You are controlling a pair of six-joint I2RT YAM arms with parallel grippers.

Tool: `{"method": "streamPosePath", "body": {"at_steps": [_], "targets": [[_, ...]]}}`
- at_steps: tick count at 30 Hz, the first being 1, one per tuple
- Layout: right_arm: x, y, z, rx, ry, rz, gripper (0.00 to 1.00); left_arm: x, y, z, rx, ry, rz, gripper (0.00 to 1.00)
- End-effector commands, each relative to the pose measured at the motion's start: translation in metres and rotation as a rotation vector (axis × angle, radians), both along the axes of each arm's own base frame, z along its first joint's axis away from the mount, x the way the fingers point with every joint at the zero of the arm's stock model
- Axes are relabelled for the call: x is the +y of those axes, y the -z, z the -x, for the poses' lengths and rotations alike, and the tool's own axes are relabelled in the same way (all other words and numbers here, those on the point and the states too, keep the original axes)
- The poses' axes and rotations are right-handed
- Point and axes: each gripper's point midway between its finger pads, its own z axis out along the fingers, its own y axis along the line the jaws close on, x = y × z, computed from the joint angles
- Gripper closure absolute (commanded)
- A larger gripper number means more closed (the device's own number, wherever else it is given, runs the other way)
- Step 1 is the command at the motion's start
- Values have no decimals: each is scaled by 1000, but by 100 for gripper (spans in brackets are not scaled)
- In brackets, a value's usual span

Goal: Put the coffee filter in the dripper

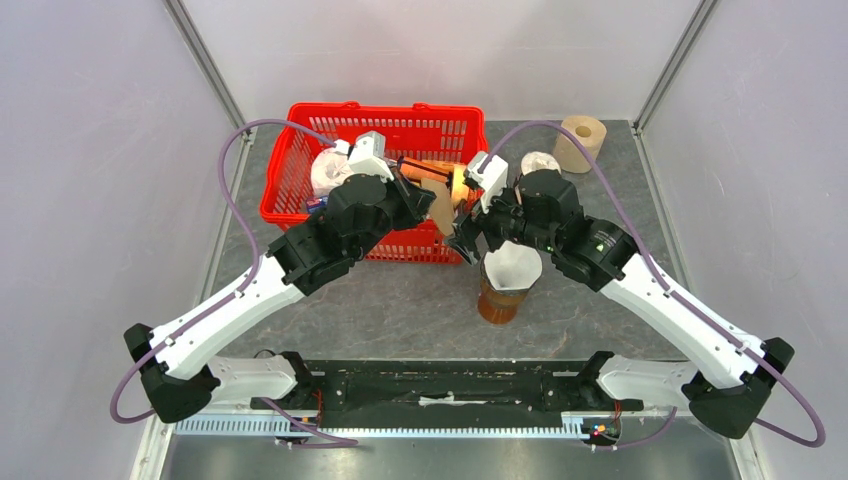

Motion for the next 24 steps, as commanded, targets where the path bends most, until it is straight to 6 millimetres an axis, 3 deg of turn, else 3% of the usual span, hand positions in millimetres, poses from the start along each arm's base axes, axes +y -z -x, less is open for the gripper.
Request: {"method": "streamPosePath", "body": {"at_steps": [1,10,16,24], "targets": [[-7,-27,-2,-76,17,-22,3,-2,-10,2,-30,19,9,98],[-8,-25,-9,-66,57,-13,3,-4,-10,2,-26,23,14,98],[-2,-24,12,-44,-58,-13,3,-3,-11,1,-28,16,12,98],[-6,-21,-4,-59,24,2,3,-6,-11,2,-26,29,9,98]]}}
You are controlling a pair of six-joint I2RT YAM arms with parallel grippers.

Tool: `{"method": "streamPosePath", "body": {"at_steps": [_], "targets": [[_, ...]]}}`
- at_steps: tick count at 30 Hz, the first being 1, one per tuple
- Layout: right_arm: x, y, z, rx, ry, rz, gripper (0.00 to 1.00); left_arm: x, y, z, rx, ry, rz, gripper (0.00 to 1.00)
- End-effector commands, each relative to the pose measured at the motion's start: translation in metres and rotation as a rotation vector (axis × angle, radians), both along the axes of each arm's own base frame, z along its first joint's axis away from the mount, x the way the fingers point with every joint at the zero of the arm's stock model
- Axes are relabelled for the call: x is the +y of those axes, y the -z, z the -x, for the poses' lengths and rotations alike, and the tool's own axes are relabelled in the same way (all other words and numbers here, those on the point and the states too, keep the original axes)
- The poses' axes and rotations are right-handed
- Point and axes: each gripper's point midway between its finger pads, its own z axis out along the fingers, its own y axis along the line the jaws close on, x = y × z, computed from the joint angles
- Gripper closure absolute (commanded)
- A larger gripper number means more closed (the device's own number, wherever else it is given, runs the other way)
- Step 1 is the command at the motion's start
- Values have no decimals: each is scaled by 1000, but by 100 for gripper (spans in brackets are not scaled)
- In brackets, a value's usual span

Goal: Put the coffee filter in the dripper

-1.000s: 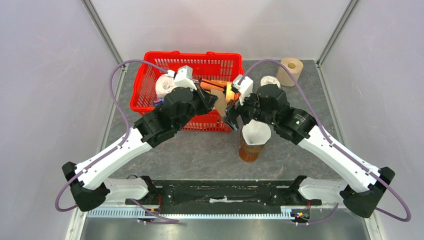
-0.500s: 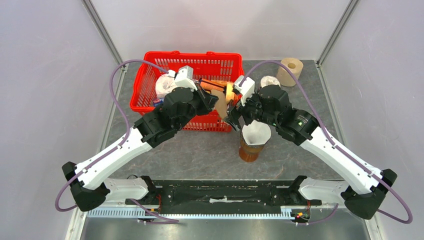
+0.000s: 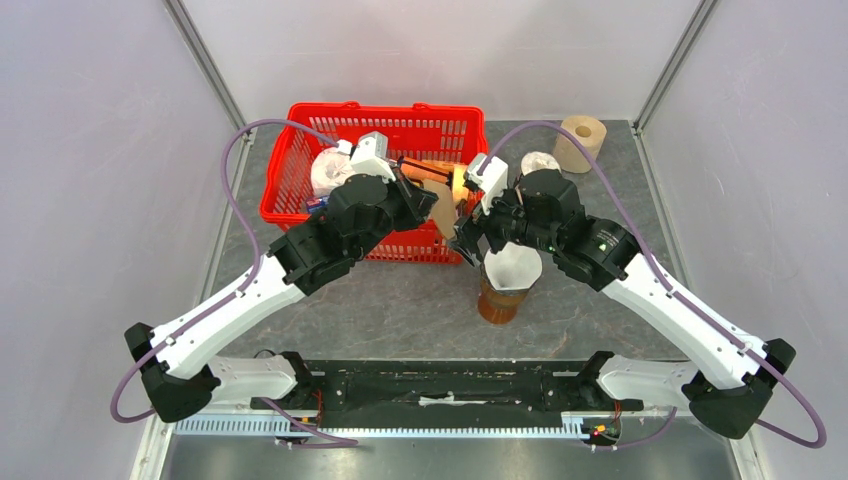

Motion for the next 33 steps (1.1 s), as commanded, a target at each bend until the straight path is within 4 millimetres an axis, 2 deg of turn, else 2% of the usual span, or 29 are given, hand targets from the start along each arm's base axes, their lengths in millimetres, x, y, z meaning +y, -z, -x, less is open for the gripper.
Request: {"method": "streamPosePath", "body": {"at_steps": [1,8,14,18,20,25,30,33], "targets": [[-3,-22,-13,-68,62,-28,3,-3,-11,0,-29,12,6,98],[-2,-29,-21,-91,108,-75,3,-2,-11,0,-30,12,3,98],[14,-27,6,-37,-59,-94,3,0,-9,-3,-30,-8,-4,98],[21,-33,10,-11,-75,-147,3,0,-10,-3,-32,-10,-3,98],[20,-29,4,-9,-46,-134,3,-1,-9,-3,-29,-5,-4,98],[7,-25,-25,-44,125,-102,3,0,-8,-1,-30,1,-10,98],[12,-19,-24,-35,101,-90,3,1,-8,-1,-30,-2,-6,98],[8,-20,-29,-43,138,-86,3,1,-8,-1,-31,1,-9,98]]}}
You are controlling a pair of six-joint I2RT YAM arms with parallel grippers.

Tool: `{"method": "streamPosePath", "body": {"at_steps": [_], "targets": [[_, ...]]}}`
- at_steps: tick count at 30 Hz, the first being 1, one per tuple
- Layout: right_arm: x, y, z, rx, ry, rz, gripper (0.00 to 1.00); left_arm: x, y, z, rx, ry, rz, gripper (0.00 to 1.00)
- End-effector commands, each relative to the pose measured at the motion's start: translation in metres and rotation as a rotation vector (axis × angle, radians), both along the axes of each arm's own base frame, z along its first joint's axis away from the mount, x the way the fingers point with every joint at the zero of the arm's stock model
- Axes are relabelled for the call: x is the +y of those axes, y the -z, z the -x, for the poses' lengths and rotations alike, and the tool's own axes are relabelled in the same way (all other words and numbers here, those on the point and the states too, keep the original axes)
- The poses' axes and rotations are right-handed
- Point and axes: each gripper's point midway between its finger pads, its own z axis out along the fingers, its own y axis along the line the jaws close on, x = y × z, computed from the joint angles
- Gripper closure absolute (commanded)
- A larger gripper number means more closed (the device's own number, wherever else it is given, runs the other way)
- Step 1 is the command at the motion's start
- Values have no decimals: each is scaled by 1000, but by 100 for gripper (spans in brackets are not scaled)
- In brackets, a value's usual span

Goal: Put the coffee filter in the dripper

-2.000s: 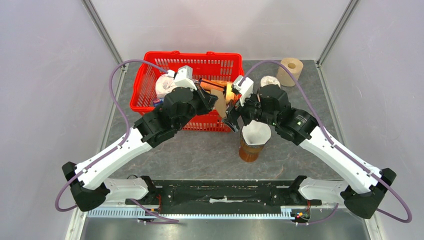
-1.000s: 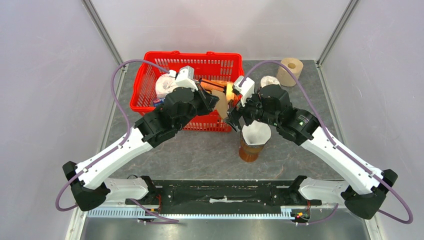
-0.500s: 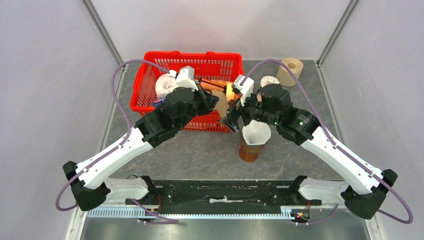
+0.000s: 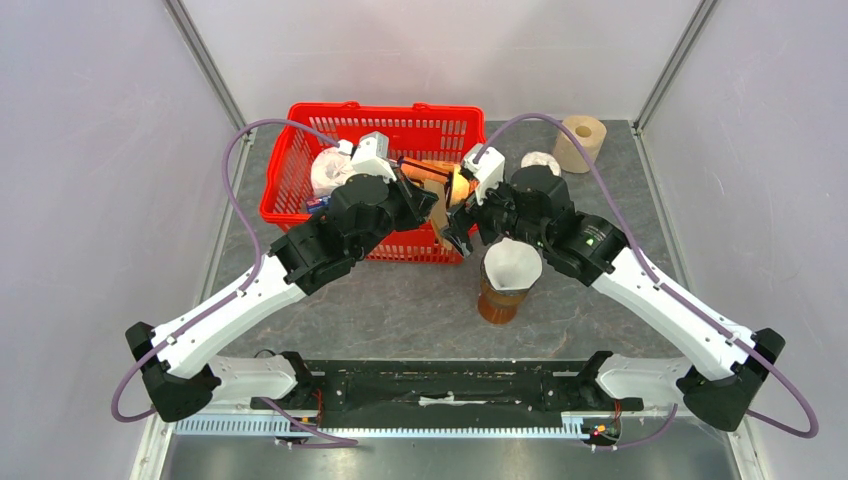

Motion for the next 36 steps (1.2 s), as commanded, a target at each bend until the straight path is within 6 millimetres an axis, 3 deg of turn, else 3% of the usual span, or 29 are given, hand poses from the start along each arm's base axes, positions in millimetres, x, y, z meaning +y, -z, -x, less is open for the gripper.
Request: {"method": "streamPosePath", "body": {"at_steps": [1,9,23,30,36], "targets": [[-2,-19,-10,-54,59,-37,3,2,-10,0,-33,-1,-7,98],[-8,-23,-15,-67,122,-53,6,5,-6,-2,-17,-22,-8,98],[11,-15,17,-21,-18,-38,6,15,3,-7,15,-99,-24,98],[11,0,9,-14,25,31,6,16,2,-7,13,-101,-27,98],[10,2,2,-38,74,54,6,15,3,-7,15,-100,-31,98]]}}
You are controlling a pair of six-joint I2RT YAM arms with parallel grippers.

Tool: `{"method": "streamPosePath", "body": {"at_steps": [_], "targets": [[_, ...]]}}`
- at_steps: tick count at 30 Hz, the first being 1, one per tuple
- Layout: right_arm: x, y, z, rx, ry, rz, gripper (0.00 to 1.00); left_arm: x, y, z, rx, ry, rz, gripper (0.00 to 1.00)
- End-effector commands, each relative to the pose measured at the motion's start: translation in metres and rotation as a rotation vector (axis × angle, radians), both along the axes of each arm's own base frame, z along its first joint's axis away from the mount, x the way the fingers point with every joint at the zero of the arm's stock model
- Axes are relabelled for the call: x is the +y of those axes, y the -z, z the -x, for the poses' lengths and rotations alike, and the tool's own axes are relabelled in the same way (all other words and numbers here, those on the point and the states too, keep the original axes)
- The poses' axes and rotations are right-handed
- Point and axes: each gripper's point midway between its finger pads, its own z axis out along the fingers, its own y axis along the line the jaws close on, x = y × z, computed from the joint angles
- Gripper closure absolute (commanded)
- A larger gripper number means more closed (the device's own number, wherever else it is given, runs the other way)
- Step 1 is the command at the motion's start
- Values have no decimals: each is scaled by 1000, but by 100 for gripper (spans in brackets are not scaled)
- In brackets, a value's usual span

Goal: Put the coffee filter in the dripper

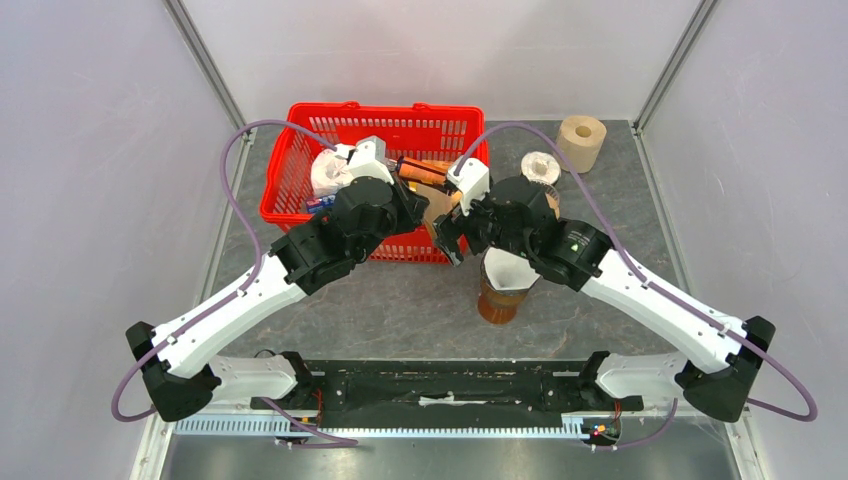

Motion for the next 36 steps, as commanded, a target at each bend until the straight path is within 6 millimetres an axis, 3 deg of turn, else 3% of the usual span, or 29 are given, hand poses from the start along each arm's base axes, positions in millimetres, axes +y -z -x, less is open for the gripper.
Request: {"method": "streamPosePath", "body": {"at_steps": [1,9,16,22,29,36], "targets": [[-4,-14,-10,-63,63,6,6,0,-13,-4,-16,-33,41,98],[-9,-25,-10,-101,97,-6,9,-1,-12,-3,-20,-23,26,98],[-17,-25,-18,-140,167,20,17,-2,-12,-3,-15,-20,25,98],[-8,-17,-18,-156,157,38,30,-5,-11,-5,6,-43,56,98],[2,-7,-17,-178,154,68,37,-6,-8,-8,34,-85,102,98],[2,1,-20,-193,187,103,64,-6,-9,-7,34,-87,109,98]]}}
